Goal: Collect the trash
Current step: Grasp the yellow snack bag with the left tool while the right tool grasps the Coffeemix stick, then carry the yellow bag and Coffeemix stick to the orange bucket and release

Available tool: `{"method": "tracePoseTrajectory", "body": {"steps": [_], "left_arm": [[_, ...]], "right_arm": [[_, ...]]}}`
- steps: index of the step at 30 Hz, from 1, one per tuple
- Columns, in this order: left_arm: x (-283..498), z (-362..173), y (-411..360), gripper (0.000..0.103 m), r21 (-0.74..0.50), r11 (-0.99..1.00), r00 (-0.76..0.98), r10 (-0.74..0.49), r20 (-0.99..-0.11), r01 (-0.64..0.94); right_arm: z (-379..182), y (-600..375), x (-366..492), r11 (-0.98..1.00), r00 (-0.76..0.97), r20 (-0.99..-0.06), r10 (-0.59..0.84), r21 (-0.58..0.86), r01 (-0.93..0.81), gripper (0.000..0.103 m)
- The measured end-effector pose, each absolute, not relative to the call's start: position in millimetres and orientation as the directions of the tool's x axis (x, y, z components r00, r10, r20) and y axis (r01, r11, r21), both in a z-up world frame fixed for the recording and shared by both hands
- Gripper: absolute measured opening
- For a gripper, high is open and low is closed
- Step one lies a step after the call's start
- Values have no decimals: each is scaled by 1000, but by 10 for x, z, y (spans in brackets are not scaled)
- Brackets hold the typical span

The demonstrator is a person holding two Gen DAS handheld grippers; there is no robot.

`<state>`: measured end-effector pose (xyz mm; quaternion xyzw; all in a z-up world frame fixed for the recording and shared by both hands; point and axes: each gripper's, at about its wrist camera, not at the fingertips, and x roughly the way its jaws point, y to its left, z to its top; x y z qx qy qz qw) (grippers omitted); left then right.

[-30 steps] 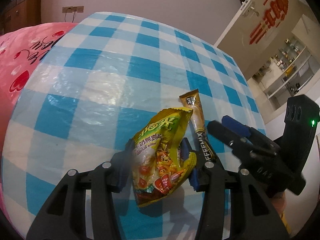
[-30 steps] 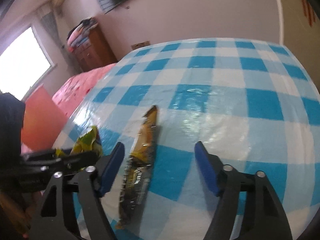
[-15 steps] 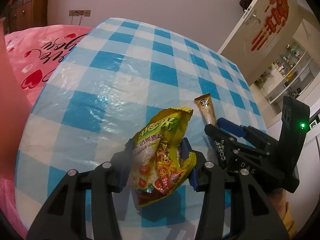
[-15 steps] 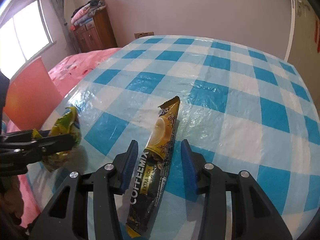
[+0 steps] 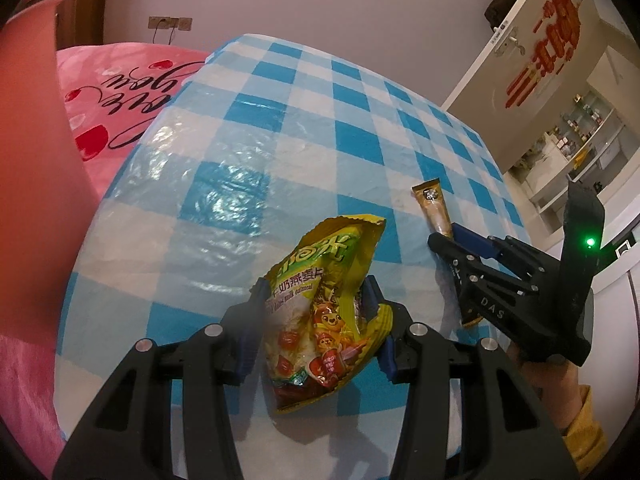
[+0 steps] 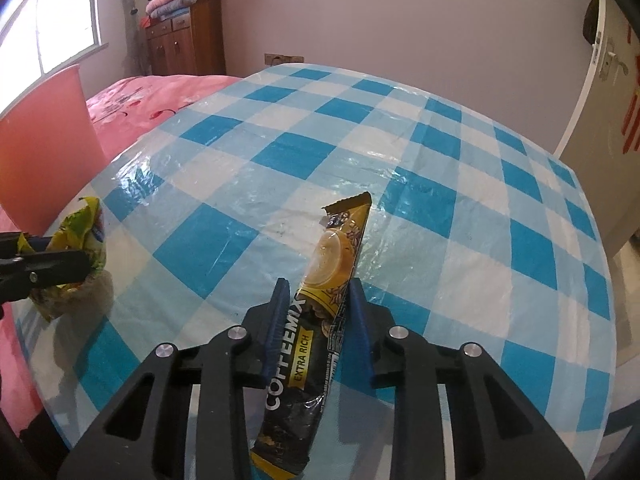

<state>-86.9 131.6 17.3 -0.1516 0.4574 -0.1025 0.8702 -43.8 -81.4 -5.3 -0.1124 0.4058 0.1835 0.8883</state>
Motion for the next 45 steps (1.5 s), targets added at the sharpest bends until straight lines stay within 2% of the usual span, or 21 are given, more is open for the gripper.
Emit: {"method": "tracePoseTrajectory", "body": {"steps": [16,27,38,45], "left_arm": [[-1010,207,1546,49,-403,913,588,-361,-724,65],[-1049,368,1557,49,-405,907,621,-382,-685,112],[-1153,890,1793,49,-418,898,716,-383,-584,140],[-1297,1348,2248,49,-382,921,814,-273,-513,69]], "right_arm": [[20,-951,-516,937,586,-757,289,98,-334,25],[394,-897,-623,927,616,-709,344,154,-341,25],[1004,-514,-635,854,585,-630,510,293,-430,24],[1453,58,-584,759,521,-567,638,352,-548,24]]}}
